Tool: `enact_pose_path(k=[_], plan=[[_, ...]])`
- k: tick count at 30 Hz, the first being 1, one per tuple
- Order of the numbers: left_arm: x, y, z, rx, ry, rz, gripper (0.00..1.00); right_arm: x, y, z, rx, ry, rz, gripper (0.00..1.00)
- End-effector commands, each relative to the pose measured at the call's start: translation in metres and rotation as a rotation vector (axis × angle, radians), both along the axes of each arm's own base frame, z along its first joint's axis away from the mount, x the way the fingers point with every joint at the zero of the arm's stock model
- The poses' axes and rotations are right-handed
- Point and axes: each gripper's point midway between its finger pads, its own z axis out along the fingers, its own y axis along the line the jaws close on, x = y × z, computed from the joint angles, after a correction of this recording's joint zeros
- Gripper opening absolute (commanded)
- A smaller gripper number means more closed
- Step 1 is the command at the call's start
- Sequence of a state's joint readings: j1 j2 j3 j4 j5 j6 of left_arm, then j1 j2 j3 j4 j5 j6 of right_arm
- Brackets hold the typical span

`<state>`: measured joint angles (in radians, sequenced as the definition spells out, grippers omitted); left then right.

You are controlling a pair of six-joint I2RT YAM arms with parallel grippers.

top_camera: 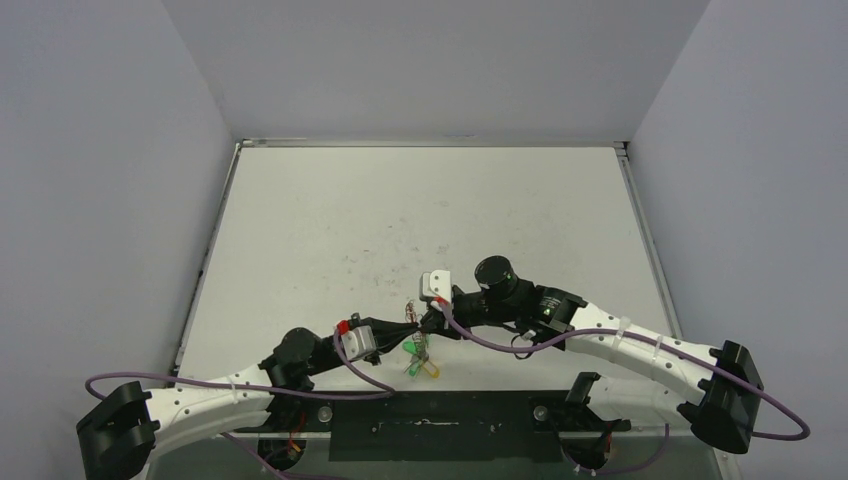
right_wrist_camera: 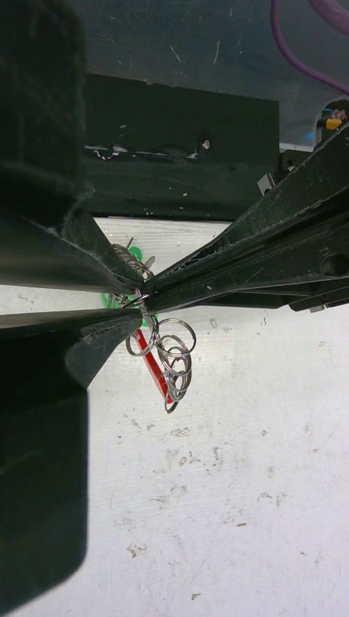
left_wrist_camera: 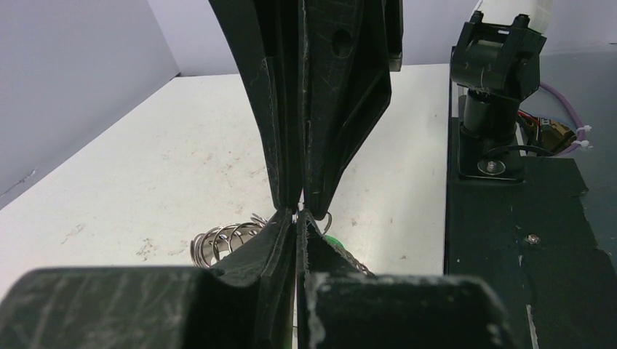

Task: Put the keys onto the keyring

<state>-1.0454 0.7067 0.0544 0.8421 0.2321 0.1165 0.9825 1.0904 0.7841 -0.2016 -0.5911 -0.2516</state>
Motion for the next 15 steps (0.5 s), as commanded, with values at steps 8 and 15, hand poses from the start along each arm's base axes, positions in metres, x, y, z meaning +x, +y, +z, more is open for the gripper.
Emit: enact_pose_path(k=[8,15], plan=[[-0.005,-0.001,0.033,-0.096,-0.054,-0.026,0.0,0.012,0.003,0.005,0.05,-0.054,0.008,0.18],[-0.006,-0.001,0.033,-0.096,-0.05,-0.027,0.0,0.009,0.006,0.014,0.111,-0.073,0.051,0.0]])
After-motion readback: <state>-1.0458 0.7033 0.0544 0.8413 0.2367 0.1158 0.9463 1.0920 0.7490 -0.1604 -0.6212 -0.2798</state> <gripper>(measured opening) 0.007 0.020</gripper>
